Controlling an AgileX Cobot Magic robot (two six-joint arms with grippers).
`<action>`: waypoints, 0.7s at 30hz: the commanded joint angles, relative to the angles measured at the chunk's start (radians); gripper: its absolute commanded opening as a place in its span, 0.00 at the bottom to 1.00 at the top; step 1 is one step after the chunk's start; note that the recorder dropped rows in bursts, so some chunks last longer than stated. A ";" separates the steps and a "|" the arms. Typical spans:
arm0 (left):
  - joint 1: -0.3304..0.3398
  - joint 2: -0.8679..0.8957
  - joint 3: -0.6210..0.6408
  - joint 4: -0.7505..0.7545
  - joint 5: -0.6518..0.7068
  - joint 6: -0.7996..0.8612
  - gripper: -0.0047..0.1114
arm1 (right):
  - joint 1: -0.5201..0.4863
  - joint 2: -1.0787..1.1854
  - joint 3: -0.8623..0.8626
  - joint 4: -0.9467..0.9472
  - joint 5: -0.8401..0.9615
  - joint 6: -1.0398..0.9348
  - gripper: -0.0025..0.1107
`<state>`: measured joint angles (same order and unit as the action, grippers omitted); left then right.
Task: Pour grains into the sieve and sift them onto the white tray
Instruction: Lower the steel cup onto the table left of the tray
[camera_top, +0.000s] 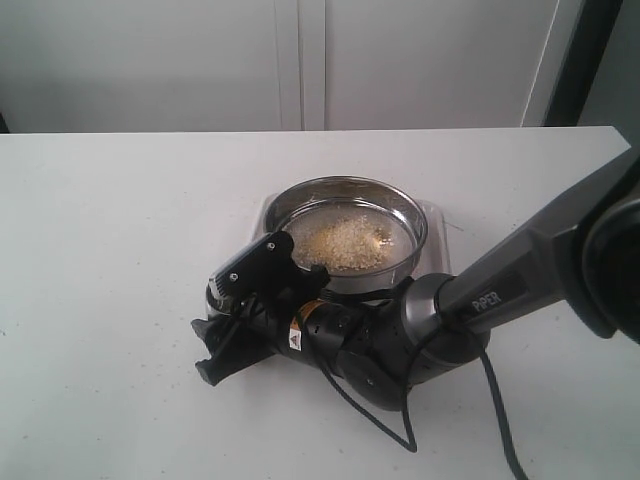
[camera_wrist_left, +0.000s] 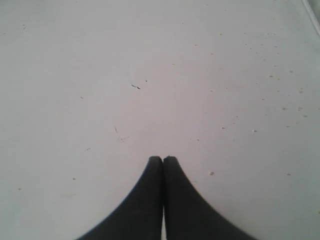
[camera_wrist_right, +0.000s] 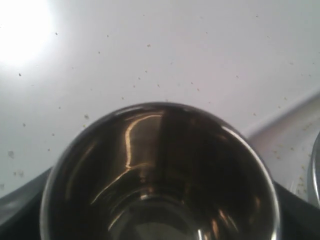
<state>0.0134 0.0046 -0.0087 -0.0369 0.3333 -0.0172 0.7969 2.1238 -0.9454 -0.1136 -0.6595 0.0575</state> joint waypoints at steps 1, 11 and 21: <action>0.004 -0.005 0.009 -0.006 0.003 -0.002 0.04 | -0.001 0.001 -0.002 0.006 0.013 -0.009 0.71; 0.004 -0.005 0.009 -0.006 0.003 -0.002 0.04 | -0.001 -0.005 -0.002 0.006 0.013 0.022 0.86; 0.004 -0.005 0.009 -0.006 0.003 -0.002 0.04 | -0.001 -0.103 0.000 0.006 0.112 0.026 0.86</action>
<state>0.0134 0.0046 -0.0087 -0.0369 0.3333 -0.0172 0.7969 2.0515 -0.9454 -0.1096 -0.5745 0.0778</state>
